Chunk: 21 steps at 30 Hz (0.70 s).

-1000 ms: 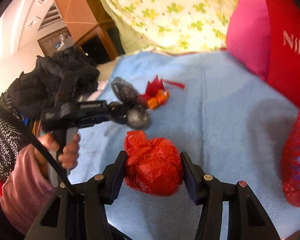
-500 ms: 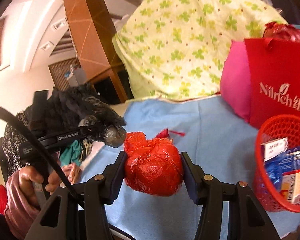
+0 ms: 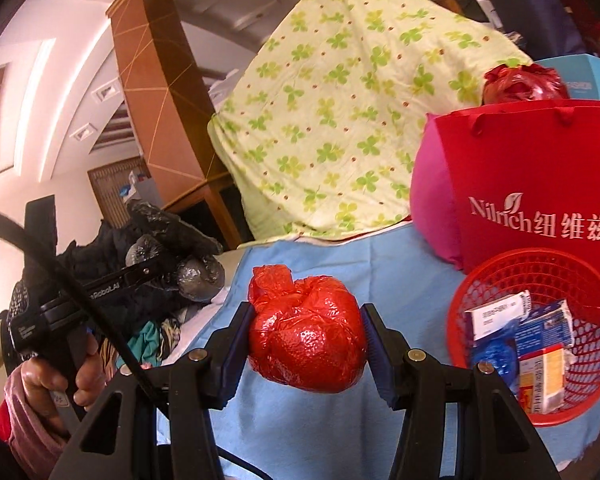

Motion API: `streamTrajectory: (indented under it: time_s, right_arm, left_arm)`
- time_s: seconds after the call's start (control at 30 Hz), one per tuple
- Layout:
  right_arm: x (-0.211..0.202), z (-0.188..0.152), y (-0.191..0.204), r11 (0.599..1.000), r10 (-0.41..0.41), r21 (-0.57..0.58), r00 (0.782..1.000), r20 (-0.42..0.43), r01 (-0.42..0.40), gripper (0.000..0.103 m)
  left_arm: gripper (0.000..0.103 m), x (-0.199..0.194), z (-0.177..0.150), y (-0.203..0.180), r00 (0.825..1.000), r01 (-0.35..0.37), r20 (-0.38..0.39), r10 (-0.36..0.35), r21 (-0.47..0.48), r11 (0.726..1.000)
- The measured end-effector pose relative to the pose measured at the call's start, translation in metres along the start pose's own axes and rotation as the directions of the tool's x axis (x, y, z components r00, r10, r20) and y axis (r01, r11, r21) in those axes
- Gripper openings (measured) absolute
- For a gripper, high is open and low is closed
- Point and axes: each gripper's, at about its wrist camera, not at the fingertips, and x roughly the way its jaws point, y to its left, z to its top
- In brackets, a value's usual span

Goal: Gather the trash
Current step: 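Carry the black and red bags over the red basket and release both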

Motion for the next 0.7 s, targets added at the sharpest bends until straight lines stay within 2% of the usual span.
streamTrajectory:
  time_s: [0.33,0.7]
  right_arm:
    - [-0.027,0.01,-0.032,0.998,-0.034,0.063,0.997,0.073,0.03,0.056]
    - [-0.056,0.024,-0.069,0.989,-0.092,0.131,0.985,0.147,0.073,0.057]
  left_arm:
    - [0.045,-0.005,0.009,-0.041,0.999,0.047,0.019,-0.049,0.072,0.996]
    - [0.045,-0.005,0.016,-0.093,0.991,0.129,0.028,-0.135,0.15,0.98]
